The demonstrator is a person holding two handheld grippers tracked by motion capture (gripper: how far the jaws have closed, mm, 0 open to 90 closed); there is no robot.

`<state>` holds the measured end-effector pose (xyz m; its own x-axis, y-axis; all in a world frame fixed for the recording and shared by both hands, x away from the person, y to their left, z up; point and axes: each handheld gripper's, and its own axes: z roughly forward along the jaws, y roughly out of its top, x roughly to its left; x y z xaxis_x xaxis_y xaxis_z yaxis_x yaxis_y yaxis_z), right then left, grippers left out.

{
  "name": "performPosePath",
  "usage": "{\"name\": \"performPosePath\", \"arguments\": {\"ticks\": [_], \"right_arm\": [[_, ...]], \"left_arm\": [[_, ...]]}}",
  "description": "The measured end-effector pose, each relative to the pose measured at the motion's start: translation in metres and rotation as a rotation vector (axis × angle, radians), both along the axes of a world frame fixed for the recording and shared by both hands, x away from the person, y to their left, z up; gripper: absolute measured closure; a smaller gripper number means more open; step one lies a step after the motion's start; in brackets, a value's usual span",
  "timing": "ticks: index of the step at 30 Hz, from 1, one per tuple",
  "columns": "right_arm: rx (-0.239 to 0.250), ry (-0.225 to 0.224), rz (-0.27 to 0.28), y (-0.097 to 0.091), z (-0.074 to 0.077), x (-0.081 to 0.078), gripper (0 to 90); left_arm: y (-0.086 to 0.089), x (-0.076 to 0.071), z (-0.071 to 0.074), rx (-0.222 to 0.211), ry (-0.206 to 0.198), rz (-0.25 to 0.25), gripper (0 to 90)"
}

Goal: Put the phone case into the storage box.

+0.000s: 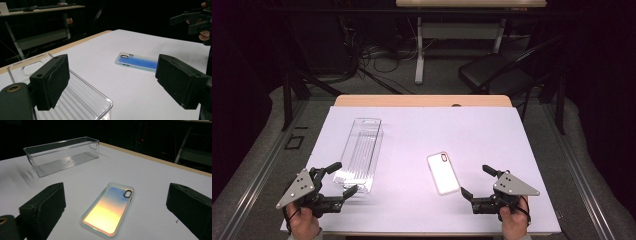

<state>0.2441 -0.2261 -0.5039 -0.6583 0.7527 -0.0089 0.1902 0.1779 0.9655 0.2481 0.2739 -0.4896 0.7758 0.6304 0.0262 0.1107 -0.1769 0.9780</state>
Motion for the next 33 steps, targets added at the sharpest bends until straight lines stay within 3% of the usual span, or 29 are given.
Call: {"name": "performPosePath", "arguments": {"ticks": [9,16,27,33], "right_arm": [[-0.006,0.012,0.005,0.002,-0.002,0.004,2.2],[-0.026,0.049,0.011,0.005,-0.001,0.009,2.1],[-0.061,0.130,0.037,0.004,0.008,0.020,0.0],[-0.119,0.182,0.076,0.012,0.010,0.028,0.0]], "left_arm": [[0.001,0.000,0.000,0.000,0.005,0.010,12.4],[0.001,0.001,-0.001,-0.001,0.021,0.006,12.4],[0.005,-0.002,0.004,-0.007,0.033,0.023,12.4],[0.008,-0.004,0.005,-0.011,0.044,0.046,12.4]]}}
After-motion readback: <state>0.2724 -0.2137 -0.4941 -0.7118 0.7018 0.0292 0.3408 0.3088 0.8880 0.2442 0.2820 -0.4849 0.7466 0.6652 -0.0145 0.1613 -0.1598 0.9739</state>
